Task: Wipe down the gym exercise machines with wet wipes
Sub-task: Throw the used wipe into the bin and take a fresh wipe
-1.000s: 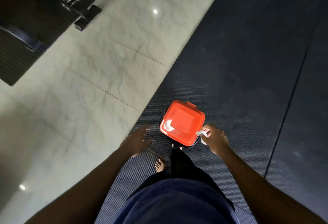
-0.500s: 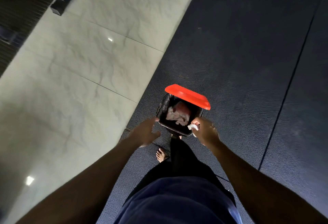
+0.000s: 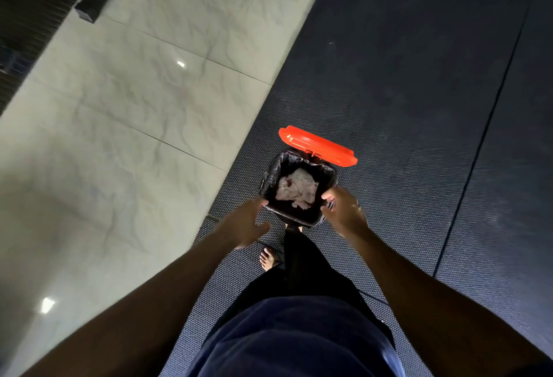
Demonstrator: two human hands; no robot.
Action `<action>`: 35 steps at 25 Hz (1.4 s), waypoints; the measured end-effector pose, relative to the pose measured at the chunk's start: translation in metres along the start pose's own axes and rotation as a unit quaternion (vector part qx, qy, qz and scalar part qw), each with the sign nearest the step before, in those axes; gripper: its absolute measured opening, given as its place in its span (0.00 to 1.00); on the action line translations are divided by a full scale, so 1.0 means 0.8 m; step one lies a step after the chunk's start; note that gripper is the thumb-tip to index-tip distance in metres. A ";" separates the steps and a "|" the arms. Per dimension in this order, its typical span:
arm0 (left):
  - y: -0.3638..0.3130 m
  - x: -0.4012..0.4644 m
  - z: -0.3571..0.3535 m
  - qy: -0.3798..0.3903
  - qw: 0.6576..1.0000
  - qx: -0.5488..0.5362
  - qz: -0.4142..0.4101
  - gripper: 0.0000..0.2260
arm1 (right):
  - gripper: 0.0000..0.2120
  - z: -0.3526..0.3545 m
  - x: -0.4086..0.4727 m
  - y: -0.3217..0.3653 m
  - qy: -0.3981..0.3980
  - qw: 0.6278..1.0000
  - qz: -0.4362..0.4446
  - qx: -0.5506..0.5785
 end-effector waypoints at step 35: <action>0.079 -0.536 -0.494 -0.502 0.532 -0.501 0.462 0.27 | 0.16 -0.259 -0.452 0.339 0.384 0.529 0.706 -0.273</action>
Point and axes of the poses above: each hand's wrist, its own x-axis towards the middle knuckle, its own z-axis out of the back of the hand, y = z × x, the point moved 2 cm from there along x, towards the middle knuckle, and after that the axes turned 6 degrees about -x, right-handed, at the moved point
